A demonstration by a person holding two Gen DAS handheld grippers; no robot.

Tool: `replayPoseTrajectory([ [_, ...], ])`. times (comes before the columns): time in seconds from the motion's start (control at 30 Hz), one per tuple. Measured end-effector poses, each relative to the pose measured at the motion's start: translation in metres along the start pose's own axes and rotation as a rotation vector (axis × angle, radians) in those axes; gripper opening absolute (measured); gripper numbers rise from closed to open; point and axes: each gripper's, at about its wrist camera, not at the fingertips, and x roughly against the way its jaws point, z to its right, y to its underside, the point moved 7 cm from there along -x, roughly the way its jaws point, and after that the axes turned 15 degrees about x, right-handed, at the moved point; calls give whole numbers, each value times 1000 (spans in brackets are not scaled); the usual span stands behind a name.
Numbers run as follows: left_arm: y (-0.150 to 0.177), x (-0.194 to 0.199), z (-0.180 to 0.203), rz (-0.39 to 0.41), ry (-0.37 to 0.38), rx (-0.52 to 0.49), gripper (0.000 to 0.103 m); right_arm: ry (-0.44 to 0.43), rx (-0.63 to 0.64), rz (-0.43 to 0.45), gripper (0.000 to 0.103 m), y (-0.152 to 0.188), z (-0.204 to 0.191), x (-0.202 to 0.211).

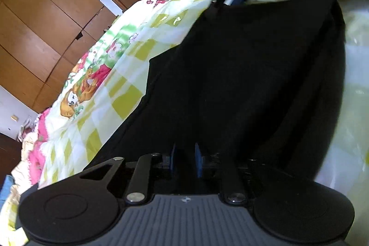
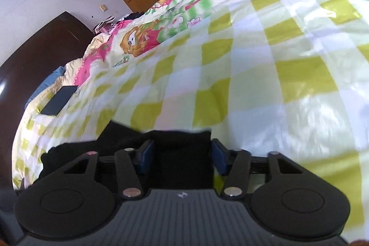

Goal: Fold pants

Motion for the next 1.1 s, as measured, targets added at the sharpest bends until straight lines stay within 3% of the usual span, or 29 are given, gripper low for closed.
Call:
replayPoseTrajectory([
  [0.13,-6,12,-8,-3,13,20,32,6,16,8,54,5,-7,27],
  [0.27,-9,19,-8,25,14,20,36,-9,-70,-23,56,37,-10,65],
  [0.33,-2,13,-4,-5,15,2,36,-56,-139,-54,60,57,-15,71],
  [0.5,-4,20,-5,29,11,-6,37,-117,-230,-71,60,68,-14,54],
  [0.57,-14,29,-10,73,12,16,38,-193,-288,-41,62,62,-13,54],
  [0.63,-25,30,-17,121,1,43,38,-280,-320,-38,71,62,-14,52],
  [0.73,-35,19,-25,177,-14,113,41,-323,-376,-55,67,68,-8,35],
  [0.8,-34,3,-21,161,-13,129,41,-356,-393,-43,63,60,-14,31],
  [0.93,-13,-9,-2,107,-23,67,39,-434,-340,45,50,38,-33,49],
  [1.0,-9,-4,0,120,-33,44,40,-430,-323,46,51,41,-34,46],
  [1.07,-10,-4,-2,107,-22,75,40,-386,-313,-14,62,48,-33,23],
  [1.1,-10,-6,-2,98,-19,90,40,-413,-330,-44,63,50,-35,9],
])
